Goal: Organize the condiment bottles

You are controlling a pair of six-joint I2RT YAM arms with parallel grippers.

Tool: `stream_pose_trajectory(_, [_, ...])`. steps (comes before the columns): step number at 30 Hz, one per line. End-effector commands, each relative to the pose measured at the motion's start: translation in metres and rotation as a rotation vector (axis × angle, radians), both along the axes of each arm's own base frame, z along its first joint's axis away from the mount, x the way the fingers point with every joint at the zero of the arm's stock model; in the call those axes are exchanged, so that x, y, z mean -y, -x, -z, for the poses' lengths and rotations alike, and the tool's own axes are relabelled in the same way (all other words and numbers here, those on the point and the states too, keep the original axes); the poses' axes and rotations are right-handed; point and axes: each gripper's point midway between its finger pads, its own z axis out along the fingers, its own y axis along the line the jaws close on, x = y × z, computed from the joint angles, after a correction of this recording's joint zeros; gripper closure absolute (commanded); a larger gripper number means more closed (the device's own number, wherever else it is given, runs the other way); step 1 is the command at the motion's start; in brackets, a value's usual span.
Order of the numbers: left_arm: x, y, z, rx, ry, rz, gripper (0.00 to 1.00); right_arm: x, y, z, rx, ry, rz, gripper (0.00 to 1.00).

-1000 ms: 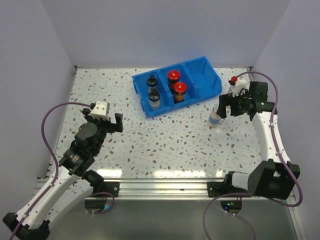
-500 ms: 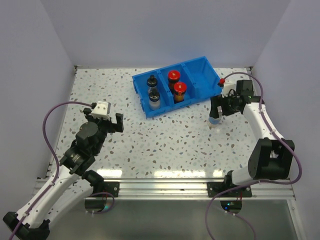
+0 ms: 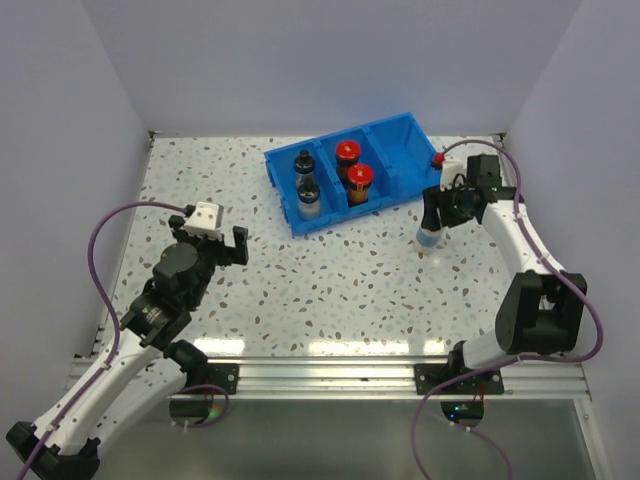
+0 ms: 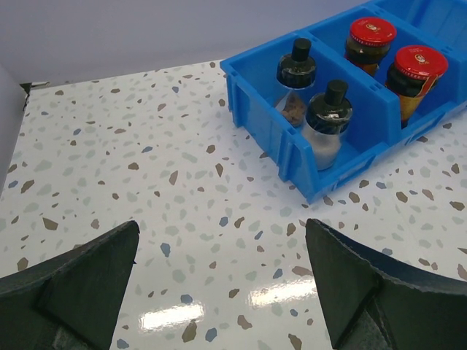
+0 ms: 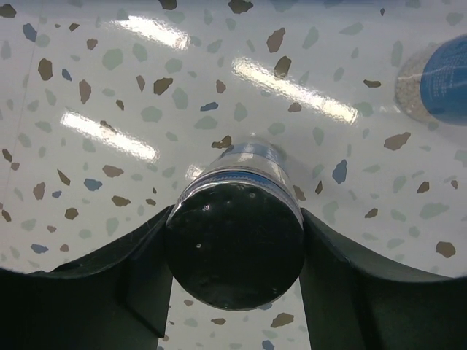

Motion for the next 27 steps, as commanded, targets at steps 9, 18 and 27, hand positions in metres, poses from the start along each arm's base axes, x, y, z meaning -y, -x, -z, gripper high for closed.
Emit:
stream_pose_trajectory(9, [0.002, -0.004, 0.004, -0.008, -0.007, -0.002, 0.00, -0.012, -0.083, -0.150, 0.386, -0.061, 0.013, 1.00])
stream_pose_trajectory(18, [-0.001, -0.010, 0.014, -0.040, -0.043, -0.029, 0.00, -0.036, -0.168, -0.158, 0.455, -0.064, 0.018, 1.00])
stream_pose_trajectory(27, [-0.005, -0.015, 0.023, -0.066, -0.075, -0.059, 0.00, -0.047, -0.241, -0.116, 0.431, -0.054, 0.035, 1.00])
